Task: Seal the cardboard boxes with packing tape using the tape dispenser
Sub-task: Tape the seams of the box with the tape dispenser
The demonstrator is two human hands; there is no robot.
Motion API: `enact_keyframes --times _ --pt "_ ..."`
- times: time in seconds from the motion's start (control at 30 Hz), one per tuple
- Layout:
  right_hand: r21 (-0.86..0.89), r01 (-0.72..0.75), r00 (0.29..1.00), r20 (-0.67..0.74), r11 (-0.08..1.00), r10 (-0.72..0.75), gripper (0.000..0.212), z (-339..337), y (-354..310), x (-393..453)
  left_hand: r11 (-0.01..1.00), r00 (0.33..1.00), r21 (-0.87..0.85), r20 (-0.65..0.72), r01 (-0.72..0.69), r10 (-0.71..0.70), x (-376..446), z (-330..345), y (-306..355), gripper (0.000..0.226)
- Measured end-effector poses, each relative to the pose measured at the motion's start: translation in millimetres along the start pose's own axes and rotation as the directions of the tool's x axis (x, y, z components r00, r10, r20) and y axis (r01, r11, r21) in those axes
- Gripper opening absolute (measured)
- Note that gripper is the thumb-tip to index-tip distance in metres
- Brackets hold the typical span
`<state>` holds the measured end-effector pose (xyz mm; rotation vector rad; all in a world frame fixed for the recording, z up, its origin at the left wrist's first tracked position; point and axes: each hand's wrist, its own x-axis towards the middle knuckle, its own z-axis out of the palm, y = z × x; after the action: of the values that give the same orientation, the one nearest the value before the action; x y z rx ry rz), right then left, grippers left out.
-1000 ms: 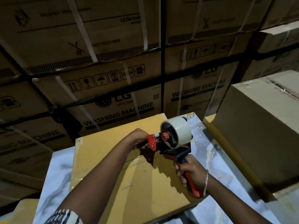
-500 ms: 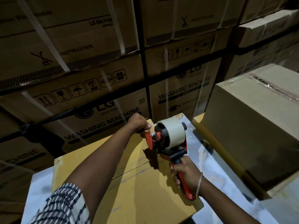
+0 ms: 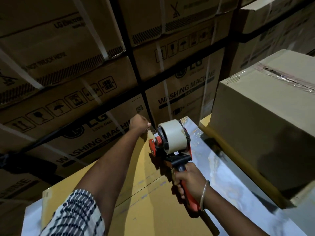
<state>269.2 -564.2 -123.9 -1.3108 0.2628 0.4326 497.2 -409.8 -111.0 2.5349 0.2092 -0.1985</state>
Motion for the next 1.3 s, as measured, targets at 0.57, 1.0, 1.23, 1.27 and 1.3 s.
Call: enact_keyframes --times 0.57,1.0,1.23,1.27,1.3 --pt "0.024 -0.046 0.999 0.009 0.999 0.046 0.012 1.4 -3.6 14.6 0.994 0.995 0.077 0.043 0.082 -0.085 20.8 12.1 -10.9 0.015" --pt "0.008 -0.138 0.988 -0.069 0.990 0.138 0.020 5.3 -6.4 17.3 0.999 0.996 0.039 -0.082 -0.032 0.035 -10.4 20.3 -49.5 0.040" --pt "-0.056 -0.174 0.981 -0.101 0.983 0.168 0.021 7.3 -12.1 17.0 0.988 0.987 0.035 -0.047 -0.151 0.152 -22.2 20.1 -59.4 0.046" --pt "-0.064 -0.177 0.979 -0.111 0.982 0.169 0.023 6.8 -13.0 16.7 0.988 0.988 0.041 -0.048 -0.146 0.148 -21.1 19.7 -59.2 0.046" --pt "-0.069 -0.178 0.978 -0.121 0.982 0.169 0.024 6.2 -13.8 16.2 0.988 0.988 0.048 -0.046 -0.145 0.147 -19.8 20.0 -59.6 0.047"
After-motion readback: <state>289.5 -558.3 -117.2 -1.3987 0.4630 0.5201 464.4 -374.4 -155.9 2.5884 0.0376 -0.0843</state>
